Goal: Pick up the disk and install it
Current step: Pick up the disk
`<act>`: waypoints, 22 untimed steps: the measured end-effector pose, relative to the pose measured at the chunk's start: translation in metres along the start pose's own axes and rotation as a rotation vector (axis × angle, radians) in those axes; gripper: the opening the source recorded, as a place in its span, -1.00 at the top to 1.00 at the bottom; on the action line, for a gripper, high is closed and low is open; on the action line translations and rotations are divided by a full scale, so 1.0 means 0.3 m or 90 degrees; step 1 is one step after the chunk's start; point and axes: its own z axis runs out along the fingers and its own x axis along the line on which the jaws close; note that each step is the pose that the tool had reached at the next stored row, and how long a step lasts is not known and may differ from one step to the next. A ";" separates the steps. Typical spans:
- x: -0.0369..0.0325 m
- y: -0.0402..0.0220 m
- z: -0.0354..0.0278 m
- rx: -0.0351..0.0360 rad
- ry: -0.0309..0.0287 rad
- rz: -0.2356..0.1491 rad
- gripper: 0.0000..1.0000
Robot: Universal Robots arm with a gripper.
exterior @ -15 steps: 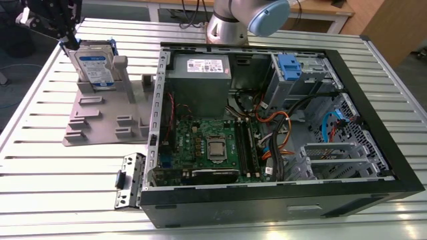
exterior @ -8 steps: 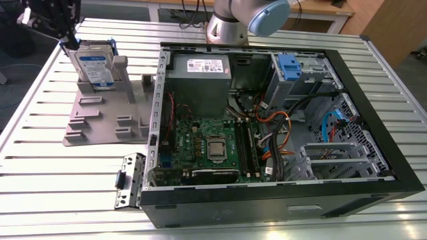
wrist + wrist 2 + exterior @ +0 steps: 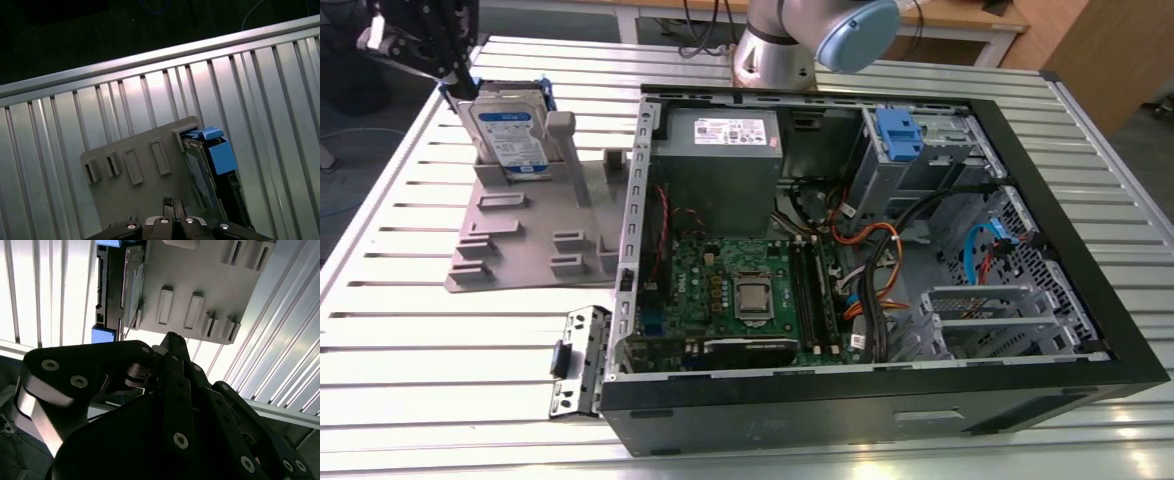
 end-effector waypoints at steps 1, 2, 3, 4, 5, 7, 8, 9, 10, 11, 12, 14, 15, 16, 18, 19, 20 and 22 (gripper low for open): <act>0.000 0.000 0.000 -0.0001 0.0001 -0.005 0.80; 0.000 0.000 0.000 -0.0002 0.0002 -0.009 0.80; 0.000 0.000 0.000 -0.0004 0.0003 -0.014 0.80; 0.000 0.000 0.000 -0.0005 0.0004 -0.019 0.80; 0.000 0.000 0.000 -0.0006 0.0005 -0.023 0.80; 0.000 0.000 0.000 -0.0009 0.0007 -0.032 0.80; 0.000 0.000 0.000 -0.0010 0.0008 -0.037 0.80; 0.000 0.000 0.000 -0.0012 0.0010 -0.041 0.80; 0.000 0.000 0.000 -0.0013 0.0011 -0.046 0.80; 0.000 0.000 0.000 -0.0014 0.0012 -0.051 0.80; 0.000 0.000 0.000 -0.0015 0.0013 -0.055 0.80; 0.000 0.000 0.000 -0.0018 0.0016 -0.067 0.80; 0.000 0.000 0.000 -0.0020 0.0017 -0.072 0.80; 0.000 0.000 0.000 -0.0022 0.0018 -0.077 0.80; 0.000 0.000 0.000 -0.0023 0.0020 -0.084 0.80; 0.000 0.000 0.000 -0.0023 0.0020 -0.084 0.80; 0.000 0.000 0.000 -0.0023 0.0020 -0.084 0.80; 0.000 0.000 0.000 -0.0023 0.0020 -0.085 0.80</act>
